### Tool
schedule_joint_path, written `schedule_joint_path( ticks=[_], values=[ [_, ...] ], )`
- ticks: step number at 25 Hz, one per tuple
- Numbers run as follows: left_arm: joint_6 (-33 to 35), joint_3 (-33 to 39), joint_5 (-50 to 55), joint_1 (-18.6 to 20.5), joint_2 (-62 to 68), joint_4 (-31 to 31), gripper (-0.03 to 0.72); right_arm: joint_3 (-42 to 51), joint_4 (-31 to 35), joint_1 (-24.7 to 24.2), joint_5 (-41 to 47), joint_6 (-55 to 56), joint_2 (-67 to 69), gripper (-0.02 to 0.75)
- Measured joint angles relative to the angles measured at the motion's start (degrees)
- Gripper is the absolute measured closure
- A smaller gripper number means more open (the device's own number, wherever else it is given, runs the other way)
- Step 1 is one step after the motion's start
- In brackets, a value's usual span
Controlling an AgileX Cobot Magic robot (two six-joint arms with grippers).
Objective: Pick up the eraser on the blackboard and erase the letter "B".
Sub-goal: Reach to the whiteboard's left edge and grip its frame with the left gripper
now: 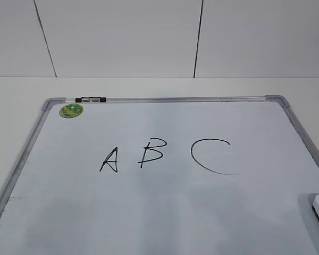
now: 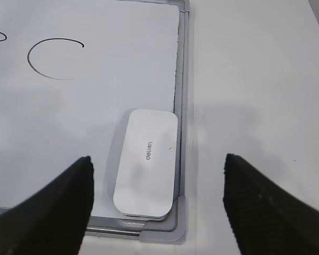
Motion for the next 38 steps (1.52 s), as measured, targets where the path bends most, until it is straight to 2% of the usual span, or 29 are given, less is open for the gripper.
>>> schedule_joint_path(
  ticks=[38],
  values=[
    [-0.09,0.00,0.00,0.00,0.00,0.00,0.182,0.00,0.00,0.00,0.00,0.00,0.00,0.144]
  ],
)
